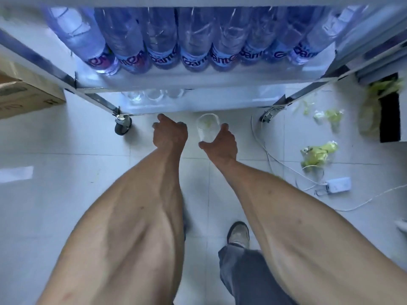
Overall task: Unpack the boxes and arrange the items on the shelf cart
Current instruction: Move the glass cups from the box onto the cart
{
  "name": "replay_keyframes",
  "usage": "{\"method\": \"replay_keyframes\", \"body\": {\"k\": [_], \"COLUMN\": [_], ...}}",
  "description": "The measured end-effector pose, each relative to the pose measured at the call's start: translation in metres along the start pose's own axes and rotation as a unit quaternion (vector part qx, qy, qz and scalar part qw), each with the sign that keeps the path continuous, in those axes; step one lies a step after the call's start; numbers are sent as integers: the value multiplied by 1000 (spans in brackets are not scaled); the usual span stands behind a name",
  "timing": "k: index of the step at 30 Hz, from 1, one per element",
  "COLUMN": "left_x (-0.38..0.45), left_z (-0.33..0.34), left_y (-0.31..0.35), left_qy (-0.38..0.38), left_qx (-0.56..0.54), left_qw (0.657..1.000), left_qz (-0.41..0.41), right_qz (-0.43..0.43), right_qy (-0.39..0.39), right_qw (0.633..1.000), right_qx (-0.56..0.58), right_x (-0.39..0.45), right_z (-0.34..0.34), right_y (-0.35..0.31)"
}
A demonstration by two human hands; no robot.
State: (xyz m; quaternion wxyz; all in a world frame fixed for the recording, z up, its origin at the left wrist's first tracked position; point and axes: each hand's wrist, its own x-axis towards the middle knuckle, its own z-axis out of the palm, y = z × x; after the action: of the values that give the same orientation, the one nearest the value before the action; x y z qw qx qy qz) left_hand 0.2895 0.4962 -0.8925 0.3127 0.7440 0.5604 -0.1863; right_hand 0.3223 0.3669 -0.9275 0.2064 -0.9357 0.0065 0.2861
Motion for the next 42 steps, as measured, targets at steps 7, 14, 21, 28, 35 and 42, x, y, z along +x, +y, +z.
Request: {"method": "replay_keyframes", "body": {"k": [7,14,21,28,35,42], "left_x": [31,85,140,169,182,185], "left_z": [25,54,78,111,120,126], "left_y": [10,8,25,20,4,-6], "left_qy": [38,64,157,242,259,265], "left_qx": [-38,-77,-151,-181,-211,-264], "left_qw": [998,995,975,953,942,924], "left_qz": [35,8,-38,-12,30,74], "right_qz": [-24,-83,-158,-205,-258,-224], "right_qy": [49,83,141,176,154,157], "right_qw": [998,986,960,931,923,943], "right_qx": [37,120,185,244,240,189], "right_x": [51,115,169,187,198,202], "right_z": [19,50,73,103,110,120], "right_y": [3,-22,-42,-42,-41,-37]}}
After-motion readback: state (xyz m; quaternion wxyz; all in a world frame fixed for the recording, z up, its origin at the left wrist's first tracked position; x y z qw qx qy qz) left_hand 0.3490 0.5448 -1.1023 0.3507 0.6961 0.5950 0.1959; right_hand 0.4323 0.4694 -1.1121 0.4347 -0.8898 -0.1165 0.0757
